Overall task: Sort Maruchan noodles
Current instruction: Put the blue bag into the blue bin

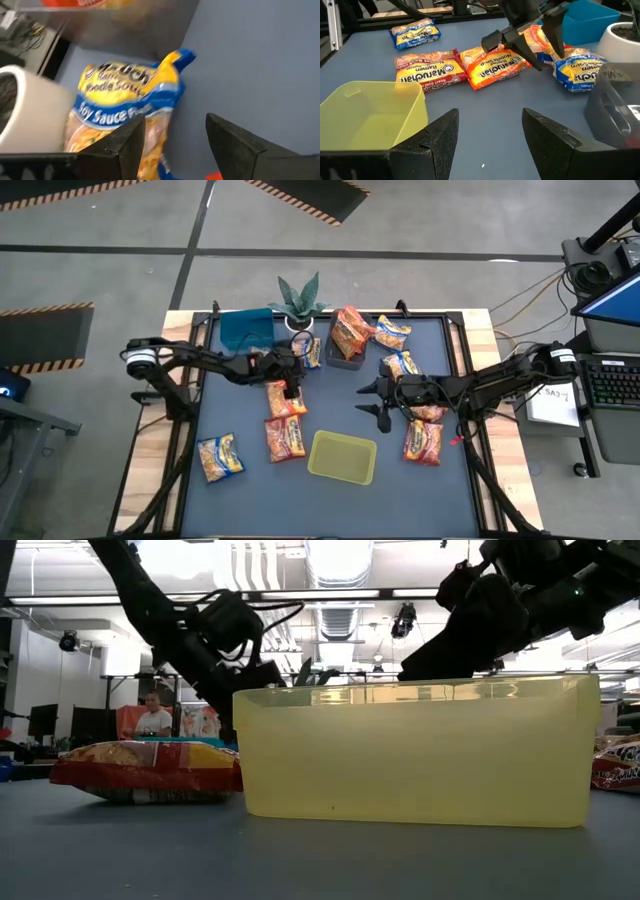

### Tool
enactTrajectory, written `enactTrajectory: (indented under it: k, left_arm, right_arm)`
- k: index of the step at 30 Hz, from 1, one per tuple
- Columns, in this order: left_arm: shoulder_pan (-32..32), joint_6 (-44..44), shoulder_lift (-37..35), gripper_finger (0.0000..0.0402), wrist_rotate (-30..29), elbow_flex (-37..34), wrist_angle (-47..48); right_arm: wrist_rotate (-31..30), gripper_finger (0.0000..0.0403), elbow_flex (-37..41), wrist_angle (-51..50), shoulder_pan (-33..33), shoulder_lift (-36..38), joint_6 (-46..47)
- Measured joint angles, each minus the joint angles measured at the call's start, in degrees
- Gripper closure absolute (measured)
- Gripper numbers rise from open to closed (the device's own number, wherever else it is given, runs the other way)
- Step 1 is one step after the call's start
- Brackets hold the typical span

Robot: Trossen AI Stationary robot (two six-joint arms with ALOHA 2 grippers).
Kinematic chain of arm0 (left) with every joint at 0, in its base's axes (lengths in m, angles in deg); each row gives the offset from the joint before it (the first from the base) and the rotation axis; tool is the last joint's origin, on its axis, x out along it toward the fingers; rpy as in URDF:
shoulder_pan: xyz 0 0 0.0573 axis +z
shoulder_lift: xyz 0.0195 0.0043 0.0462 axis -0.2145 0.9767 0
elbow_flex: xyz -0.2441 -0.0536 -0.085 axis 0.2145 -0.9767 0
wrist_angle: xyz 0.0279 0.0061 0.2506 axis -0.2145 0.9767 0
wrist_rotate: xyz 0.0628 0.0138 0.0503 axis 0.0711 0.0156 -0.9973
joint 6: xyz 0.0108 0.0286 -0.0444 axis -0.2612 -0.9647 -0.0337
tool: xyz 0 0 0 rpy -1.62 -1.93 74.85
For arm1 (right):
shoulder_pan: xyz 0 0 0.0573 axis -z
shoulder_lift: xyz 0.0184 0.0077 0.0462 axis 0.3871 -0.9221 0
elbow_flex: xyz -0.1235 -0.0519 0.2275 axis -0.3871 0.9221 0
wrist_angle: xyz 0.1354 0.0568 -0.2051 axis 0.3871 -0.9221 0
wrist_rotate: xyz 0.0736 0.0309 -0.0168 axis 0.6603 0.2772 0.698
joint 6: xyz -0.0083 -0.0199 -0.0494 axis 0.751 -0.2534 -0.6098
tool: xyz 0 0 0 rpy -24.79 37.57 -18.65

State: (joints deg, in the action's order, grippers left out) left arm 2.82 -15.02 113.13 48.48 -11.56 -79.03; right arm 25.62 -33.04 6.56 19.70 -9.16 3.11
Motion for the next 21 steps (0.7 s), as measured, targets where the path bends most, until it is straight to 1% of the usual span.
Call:
enactTrajectory:
  k: [3, 4, 10, 17, 21]
  left_arm:
    - [0.0, 0.2, 0.4, 0.0215, -4.4, 0.0, -0.2]
    - [0.0, 0.2, 0.4, 0.0219, -5.1, 0.0, -0.3]
    - [0.0, 0.3, 0.4, 0.0259, -4.6, 0.0, -0.4]
    - [0.0, 2.8, 0.4, 0.0329, -4.0, -0.1, -0.4]
    - [0.0, 4.6, 0.4, 0.0386, -2.3, -0.1, -0.4]
  right_arm:
    - [0.0, 0.0197, 0.0, 0.0, 0.0, 0.0, 1.7]
    - [0.0, 0.0197, 0.1, 0.0, 0.0, 0.0, 2.6]
    - [0.0, 0.0197, 0.4, 0.1, -0.8, -0.4, 5.4]
    - [-0.1, 0.0197, 0.5, 0.1, -1.0, -1.1, 5.5]
    - [0.0, 0.0197, 0.6, 0.2, -1.0, -1.2, 5.5]
